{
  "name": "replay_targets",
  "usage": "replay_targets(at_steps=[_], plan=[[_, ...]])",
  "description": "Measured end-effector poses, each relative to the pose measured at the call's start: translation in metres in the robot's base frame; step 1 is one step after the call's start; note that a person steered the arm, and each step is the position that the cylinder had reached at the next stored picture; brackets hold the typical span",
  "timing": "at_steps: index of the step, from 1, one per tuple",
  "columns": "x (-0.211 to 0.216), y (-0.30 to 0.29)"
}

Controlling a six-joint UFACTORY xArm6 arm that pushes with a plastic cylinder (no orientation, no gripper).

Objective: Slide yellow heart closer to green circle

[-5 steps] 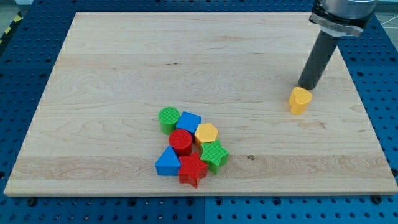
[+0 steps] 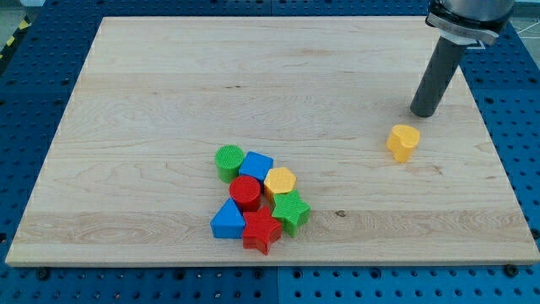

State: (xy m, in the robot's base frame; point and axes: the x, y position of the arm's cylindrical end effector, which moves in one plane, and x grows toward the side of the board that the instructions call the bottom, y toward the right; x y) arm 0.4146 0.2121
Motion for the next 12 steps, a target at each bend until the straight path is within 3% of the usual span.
replay_targets(at_steps=[2,4,8,10,12], plan=[[0.053,0.007],[0.056,0.005],[0.056,-0.06],[0.088,-0.084],[0.087,-0.107]])
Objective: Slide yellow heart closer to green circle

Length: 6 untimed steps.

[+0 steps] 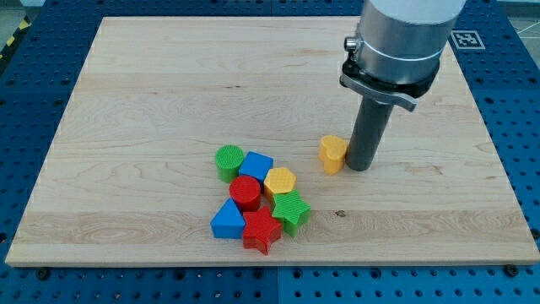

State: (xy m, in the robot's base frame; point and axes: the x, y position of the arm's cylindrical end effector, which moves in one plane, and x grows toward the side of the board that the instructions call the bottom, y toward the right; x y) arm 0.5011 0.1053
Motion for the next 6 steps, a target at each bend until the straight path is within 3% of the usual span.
replay_targets(at_steps=[6], plan=[[-0.006,-0.081]])
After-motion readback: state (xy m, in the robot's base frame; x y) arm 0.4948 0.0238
